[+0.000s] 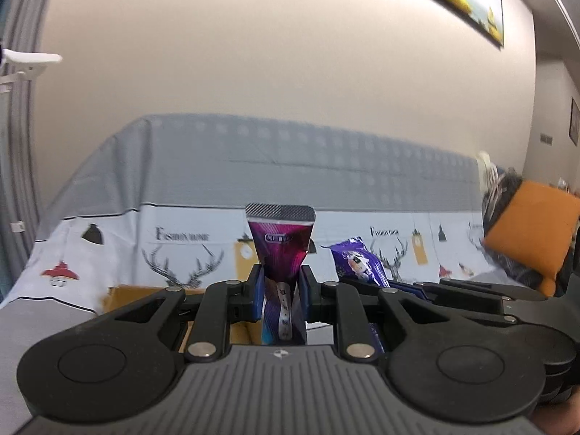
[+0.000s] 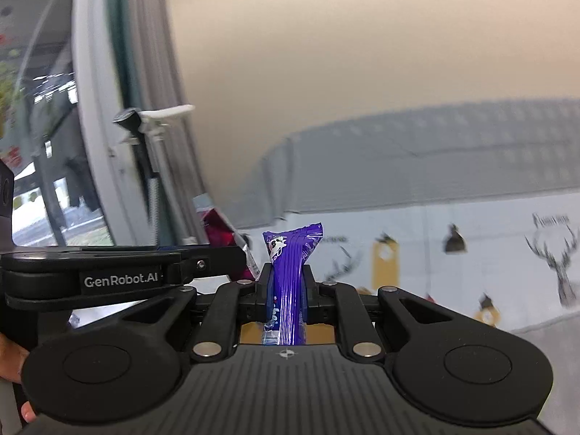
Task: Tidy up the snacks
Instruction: 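Lift the purple tube pack and purple bar and carry both over the box, then open both tools to drop the purple snacks into the box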
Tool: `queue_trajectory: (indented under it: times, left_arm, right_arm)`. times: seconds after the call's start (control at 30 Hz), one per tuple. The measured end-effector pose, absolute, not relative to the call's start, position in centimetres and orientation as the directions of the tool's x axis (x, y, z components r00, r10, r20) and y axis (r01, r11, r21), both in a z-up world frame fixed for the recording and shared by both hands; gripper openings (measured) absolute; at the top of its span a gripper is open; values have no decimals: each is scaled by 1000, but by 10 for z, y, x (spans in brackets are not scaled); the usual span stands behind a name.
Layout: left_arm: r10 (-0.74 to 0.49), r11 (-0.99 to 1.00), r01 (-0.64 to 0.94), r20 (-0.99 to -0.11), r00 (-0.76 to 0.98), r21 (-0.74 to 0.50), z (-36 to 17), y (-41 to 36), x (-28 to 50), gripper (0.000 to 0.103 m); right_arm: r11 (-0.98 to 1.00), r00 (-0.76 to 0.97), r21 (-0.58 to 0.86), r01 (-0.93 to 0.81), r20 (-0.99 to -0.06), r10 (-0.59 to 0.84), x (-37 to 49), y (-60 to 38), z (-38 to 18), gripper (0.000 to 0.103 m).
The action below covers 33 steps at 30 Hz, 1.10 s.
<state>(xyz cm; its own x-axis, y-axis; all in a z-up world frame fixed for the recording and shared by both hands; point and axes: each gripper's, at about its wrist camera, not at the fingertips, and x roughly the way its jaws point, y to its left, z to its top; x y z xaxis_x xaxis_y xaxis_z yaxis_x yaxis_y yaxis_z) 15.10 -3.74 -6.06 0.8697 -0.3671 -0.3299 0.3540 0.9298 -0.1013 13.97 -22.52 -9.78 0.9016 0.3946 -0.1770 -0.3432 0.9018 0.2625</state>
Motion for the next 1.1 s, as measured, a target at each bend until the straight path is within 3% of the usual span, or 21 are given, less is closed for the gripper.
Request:
queue_trajectory:
  times: [0.23, 0.53, 0.8, 0.83, 0.87, 0.9, 0.93, 0.97, 1.1]
  left_arm:
    - [-344, 938, 308, -337, 876, -157, -80, 7, 161, 20]
    - [-310, 947, 217, -504, 806, -236, -173, 50, 223, 20]
    - [-294, 946, 114, -656, 695, -304, -254, 83, 272, 21]
    - [-290, 946, 101, -665, 688, -308, -257, 85, 274, 23]
    - [-283, 947, 87, -675, 681, -309, -258, 87, 275, 37]
    - [-277, 947, 72, -682, 676, -313, -257, 89, 274, 62]
    - [-276, 945, 61, -684, 675, -321, -254, 91, 272, 73]
    - [-277, 944, 60, -679, 680, -325, -249, 92, 268, 85]
    - [-266, 953, 94, -647, 714, -287, -212, 84, 237, 88]
  right_arm:
    - [882, 869, 240, -405, -198, 453, 153, -182, -92, 14]
    - [882, 794, 271, -385, -390, 466, 202, -142, -164, 14]
    - [922, 722, 234, -309, -573, 388, 249, -115, -235, 16]
    - [928, 716, 230, -293, -591, 372, 254, -114, -241, 18]
    - [935, 707, 230, -271, -612, 355, 257, -114, -245, 30]
    - [937, 703, 238, -256, -619, 350, 259, -115, -249, 38]
    - [935, 703, 246, -254, -617, 354, 259, -116, -250, 50]
    - [936, 701, 244, -254, -620, 352, 259, -115, -251, 51]
    - [942, 701, 200, -268, -630, 333, 242, -106, -241, 51]
